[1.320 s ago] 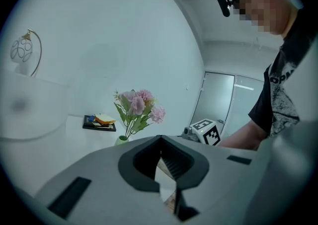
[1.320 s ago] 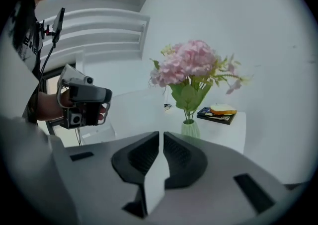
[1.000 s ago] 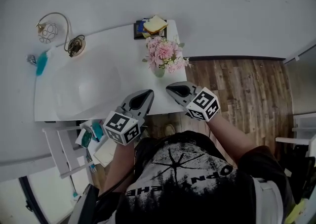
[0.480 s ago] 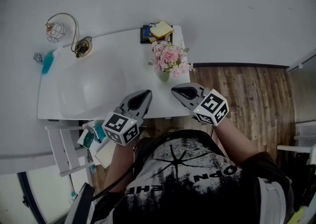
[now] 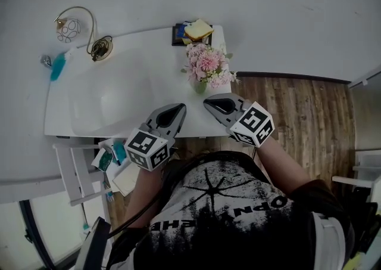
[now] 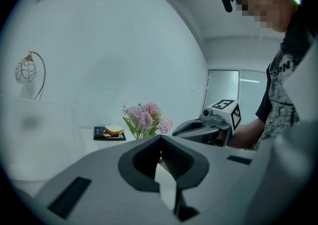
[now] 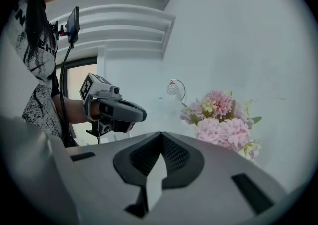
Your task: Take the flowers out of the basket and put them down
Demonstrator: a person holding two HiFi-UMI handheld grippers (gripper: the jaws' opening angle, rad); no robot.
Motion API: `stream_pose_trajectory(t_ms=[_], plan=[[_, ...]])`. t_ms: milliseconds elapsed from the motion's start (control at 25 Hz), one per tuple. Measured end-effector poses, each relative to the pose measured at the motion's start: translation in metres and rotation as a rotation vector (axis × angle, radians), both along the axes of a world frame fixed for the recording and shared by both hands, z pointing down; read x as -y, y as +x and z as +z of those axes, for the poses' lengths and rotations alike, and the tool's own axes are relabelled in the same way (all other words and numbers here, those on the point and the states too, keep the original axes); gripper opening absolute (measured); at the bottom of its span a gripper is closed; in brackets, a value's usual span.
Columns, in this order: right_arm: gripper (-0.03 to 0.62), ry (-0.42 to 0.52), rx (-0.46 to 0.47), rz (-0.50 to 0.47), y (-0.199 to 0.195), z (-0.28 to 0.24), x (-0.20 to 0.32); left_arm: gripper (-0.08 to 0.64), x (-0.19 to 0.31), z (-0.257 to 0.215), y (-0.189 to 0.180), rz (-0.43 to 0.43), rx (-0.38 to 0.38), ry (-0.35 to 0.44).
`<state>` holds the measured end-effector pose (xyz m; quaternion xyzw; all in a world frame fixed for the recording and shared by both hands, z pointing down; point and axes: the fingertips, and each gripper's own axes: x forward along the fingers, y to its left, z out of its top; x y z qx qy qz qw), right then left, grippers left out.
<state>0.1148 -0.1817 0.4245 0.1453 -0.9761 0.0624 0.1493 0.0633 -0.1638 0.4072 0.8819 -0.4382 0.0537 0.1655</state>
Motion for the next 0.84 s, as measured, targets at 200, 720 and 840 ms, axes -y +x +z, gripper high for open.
stream_pose_trajectory(t_ms=[200, 720, 840], plan=[[0.017, 0.0, -0.003, -0.014, -0.005, -0.001, -0.002, 0.012, 0.0, 0.002, 0.0, -0.004, -0.002, -0.004], [0.017, 0.021, -0.016, -0.048, -0.016, -0.002, -0.004, 0.012, -0.001, 0.007, -0.001, -0.014, -0.011, -0.007], [0.017, 0.018, -0.01, -0.054, -0.018, -0.001, -0.004, 0.012, -0.001, 0.008, 0.0, -0.015, -0.014, -0.006]])
